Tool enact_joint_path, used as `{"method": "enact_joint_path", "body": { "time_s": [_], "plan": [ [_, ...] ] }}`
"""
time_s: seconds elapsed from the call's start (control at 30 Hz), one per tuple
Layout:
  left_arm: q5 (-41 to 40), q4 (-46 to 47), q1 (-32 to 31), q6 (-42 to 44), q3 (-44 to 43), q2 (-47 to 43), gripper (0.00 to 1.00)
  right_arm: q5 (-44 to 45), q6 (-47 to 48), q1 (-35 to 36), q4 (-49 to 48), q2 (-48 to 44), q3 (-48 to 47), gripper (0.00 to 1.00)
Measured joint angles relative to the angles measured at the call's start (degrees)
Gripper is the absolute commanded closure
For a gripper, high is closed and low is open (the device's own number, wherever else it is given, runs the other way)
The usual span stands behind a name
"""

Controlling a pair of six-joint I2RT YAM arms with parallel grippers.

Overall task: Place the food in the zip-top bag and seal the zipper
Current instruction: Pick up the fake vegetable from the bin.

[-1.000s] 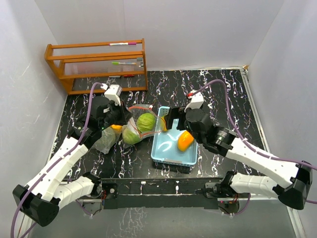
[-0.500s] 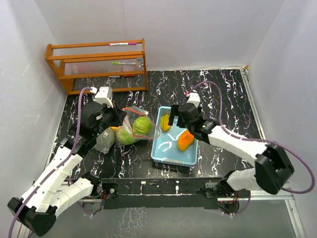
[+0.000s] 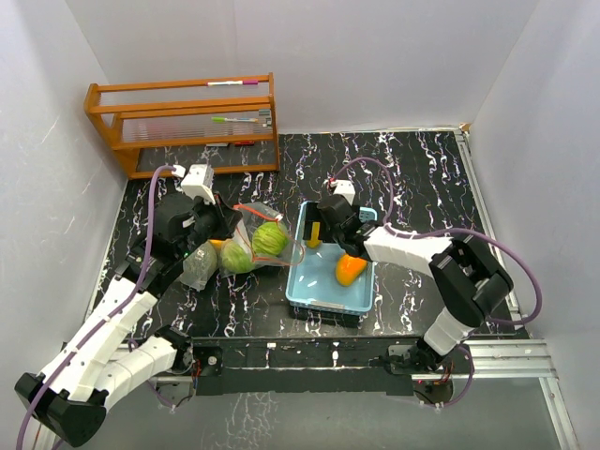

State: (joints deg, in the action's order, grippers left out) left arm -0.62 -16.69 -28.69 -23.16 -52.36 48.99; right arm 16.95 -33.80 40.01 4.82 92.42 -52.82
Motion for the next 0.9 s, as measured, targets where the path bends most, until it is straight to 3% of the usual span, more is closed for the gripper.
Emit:
{"method": "enact_joint_path", "body": {
  "time_s": [0.17,0.53,0.7,0.9],
  "plan": [
    [0.9,0.9,0.0,-0.1,1.2,-0.1,1.0,1.2,-0.2,0.0,-2.1,2.7,-0.3,0.05],
    [1.5,1.3,0.0,-0.1,1.8,-0.1,1.0,3.1,-0.7,0.0,-6.4,5.6,-0.7,0.32],
    [1.5,1.3,0.0,-0.1,1.8,0.0,1.0,3.0,-0.7,0.0,-8.3,7.3,-0.7,0.35],
    [1.5,1.6,0.0,-0.1,1.8,0.3,1.0,2.4,-0.9,0.1,-10.6,9.3,-0.7,0.59]
  ]
}}
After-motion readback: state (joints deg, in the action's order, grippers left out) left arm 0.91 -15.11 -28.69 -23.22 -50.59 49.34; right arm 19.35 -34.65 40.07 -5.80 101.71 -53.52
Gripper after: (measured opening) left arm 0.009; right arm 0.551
